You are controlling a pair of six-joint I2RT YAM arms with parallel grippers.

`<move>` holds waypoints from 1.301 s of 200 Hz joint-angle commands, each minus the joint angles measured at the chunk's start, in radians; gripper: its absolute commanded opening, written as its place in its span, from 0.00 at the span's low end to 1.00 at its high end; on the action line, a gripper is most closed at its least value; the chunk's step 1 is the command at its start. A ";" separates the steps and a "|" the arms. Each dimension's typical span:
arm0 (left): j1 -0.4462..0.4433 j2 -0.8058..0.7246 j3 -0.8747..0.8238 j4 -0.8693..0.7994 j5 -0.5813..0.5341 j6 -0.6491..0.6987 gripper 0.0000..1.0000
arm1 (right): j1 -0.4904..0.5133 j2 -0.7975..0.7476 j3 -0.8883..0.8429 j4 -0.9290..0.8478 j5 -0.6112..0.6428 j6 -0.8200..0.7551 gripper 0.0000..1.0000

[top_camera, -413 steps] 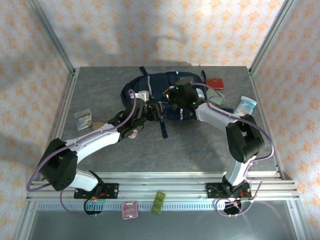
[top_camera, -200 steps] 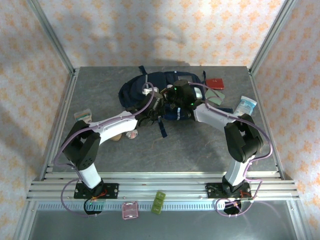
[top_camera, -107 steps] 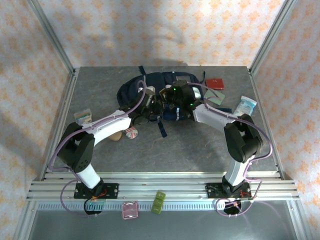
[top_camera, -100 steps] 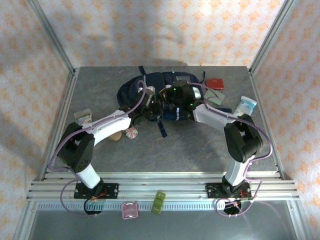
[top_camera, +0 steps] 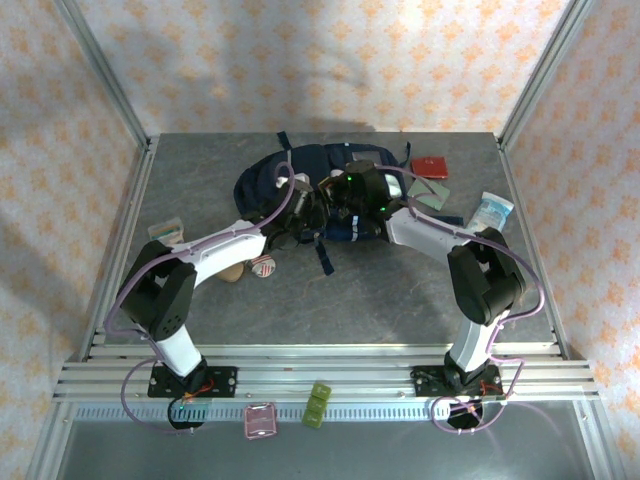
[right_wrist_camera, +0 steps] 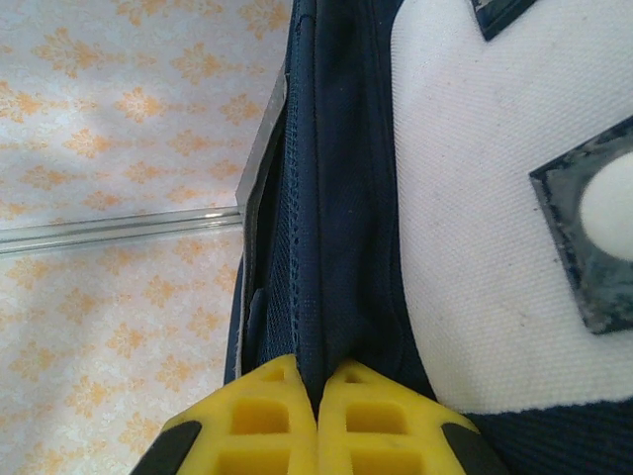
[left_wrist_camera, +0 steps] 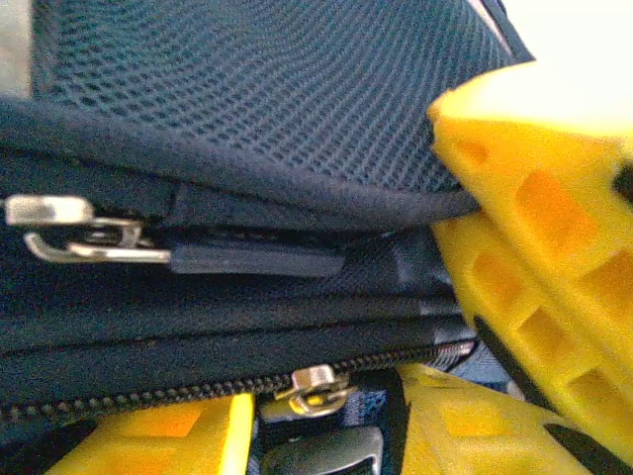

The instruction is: Pack the student bag

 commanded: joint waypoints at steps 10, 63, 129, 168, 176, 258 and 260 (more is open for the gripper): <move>0.011 -0.047 -0.068 0.148 -0.015 0.002 0.14 | 0.014 -0.030 0.032 0.161 -0.031 -0.009 0.00; 0.023 -0.084 -0.099 0.162 -0.016 0.022 0.02 | 0.014 -0.024 0.041 0.157 -0.035 -0.010 0.00; 0.023 -0.081 -0.174 0.392 0.080 0.006 0.28 | 0.014 -0.023 0.036 0.161 -0.046 -0.007 0.00; 0.026 -0.070 -0.200 0.466 0.089 -0.003 0.14 | 0.014 -0.028 0.027 0.167 -0.046 -0.006 0.00; 0.026 -0.070 -0.208 0.489 0.089 -0.007 0.12 | 0.014 -0.027 0.026 0.166 -0.045 -0.006 0.00; 0.035 -0.098 -0.323 0.725 0.177 -0.058 0.23 | 0.015 -0.031 0.010 0.169 -0.042 -0.005 0.00; 0.035 -0.098 -0.323 0.724 0.179 -0.058 0.24 | 0.014 -0.032 0.009 0.169 -0.042 -0.005 0.00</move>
